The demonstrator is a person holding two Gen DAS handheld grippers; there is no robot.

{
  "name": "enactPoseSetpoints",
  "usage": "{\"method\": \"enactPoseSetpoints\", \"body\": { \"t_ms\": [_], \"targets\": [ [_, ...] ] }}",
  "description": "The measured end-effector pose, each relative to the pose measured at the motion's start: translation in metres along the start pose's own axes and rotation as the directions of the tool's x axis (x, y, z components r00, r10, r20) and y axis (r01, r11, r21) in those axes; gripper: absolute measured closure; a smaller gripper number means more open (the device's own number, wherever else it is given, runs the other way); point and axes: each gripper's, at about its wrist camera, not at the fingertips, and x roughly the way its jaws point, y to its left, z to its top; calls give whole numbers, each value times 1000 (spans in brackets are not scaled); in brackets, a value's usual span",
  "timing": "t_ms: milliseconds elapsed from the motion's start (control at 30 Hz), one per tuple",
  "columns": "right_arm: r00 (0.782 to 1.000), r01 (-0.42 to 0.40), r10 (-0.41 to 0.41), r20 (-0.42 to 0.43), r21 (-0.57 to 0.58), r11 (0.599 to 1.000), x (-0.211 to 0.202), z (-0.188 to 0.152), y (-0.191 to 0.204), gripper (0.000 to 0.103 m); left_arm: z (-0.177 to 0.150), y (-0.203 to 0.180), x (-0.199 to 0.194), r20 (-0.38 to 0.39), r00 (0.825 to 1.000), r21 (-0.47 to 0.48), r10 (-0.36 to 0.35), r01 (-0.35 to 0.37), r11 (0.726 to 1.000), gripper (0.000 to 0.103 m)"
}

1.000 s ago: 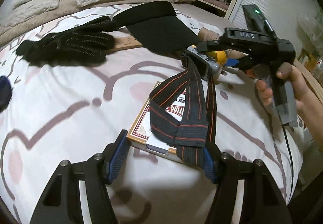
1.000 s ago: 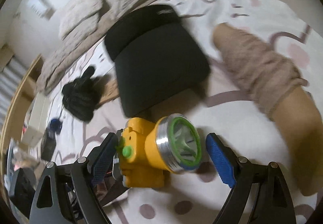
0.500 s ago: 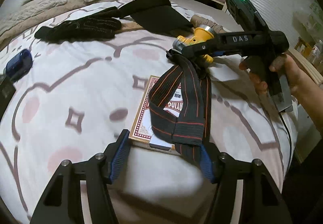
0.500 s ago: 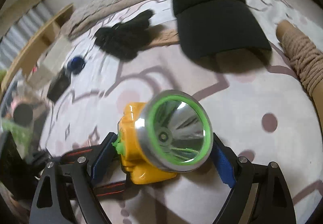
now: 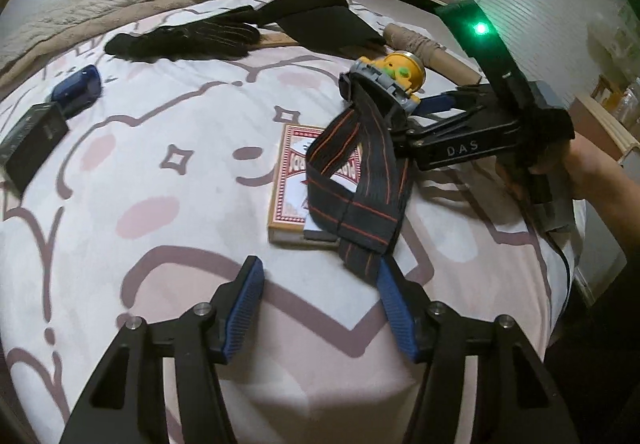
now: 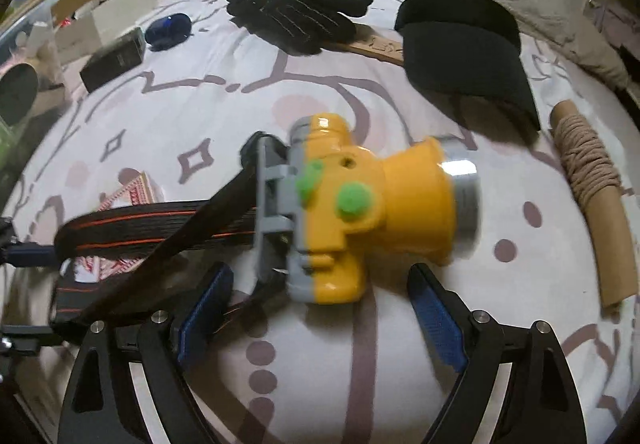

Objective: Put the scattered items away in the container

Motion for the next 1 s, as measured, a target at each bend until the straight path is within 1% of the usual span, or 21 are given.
{"method": "enactPoseSetpoints", "body": {
  "t_ms": [33,133,167,200,233,267,367,433,500,600,633,700,767,833,900,933,1000],
  "targets": [
    [1000,23,-23,-2,-2,1000,-1,-1,-2,15,0,2,-3,7,1000,-11,14,-14,1000,32],
    [996,85,-84,-11,15,996,-6,-8,-19,15,0,10,-10,22,999,-48,27,-26,999,30],
    [995,95,-95,-17,31,995,-8,-11,-26,15,0,12,-12,26,999,-59,29,-27,998,27],
    [995,96,-94,-22,53,994,-10,-16,-34,15,1,15,-13,33,999,-73,31,-29,997,24],
    [995,94,-92,-28,77,993,-12,-21,-43,15,3,17,-15,43,998,-85,39,-35,996,20],
    [995,97,-94,-30,93,991,-14,-26,-49,14,4,18,-16,52,998,-91,46,-41,995,18],
    [994,112,-110,-28,129,985,-22,-41,-64,13,12,17,-13,69,997,-95,46,-40,995,18],
    [993,119,-116,-30,143,983,-26,-48,-71,13,19,10,-7,71,997,-73,42,-37,997,18],
    [992,128,-125,-31,148,981,-32,-55,-75,13,26,1,-2,73,996,-34,54,-51,998,18],
    [989,145,-141,-34,167,975,-37,-64,-84,9,35,-11,9,67,996,20,59,-60,998,16],
    [989,144,-141,-35,178,973,-38,-66,-89,8,38,-14,14,60,996,35,60,-62,997,14],
    [991,135,-131,-33,194,972,-40,-71,-95,8,44,-19,26,39,996,64,79,-81,995,11],
    [993,120,-115,-36,176,977,-43,-75,-98,8,47,-21,38,9,994,84,108,-108,991,10],
    [995,100,-95,-43,155,983,-47,-77,-99,8,49,-22,48,-18,993,94,119,-117,989,10],
    [997,61,-55,-45,149,987,-52,-79,-102,8,49,-21,58,-49,991,94,125,-120,988,10],
    [999,35,-29,-40,158,987,-56,-79,-103,8,49,-20,59,-51,991,92,124,-119,989,10],
    [999,-32,31,6,200,979,-66,-79,-109,8,50,-17,60,-56,991,80,118,-113,990,10]
  ]
}}
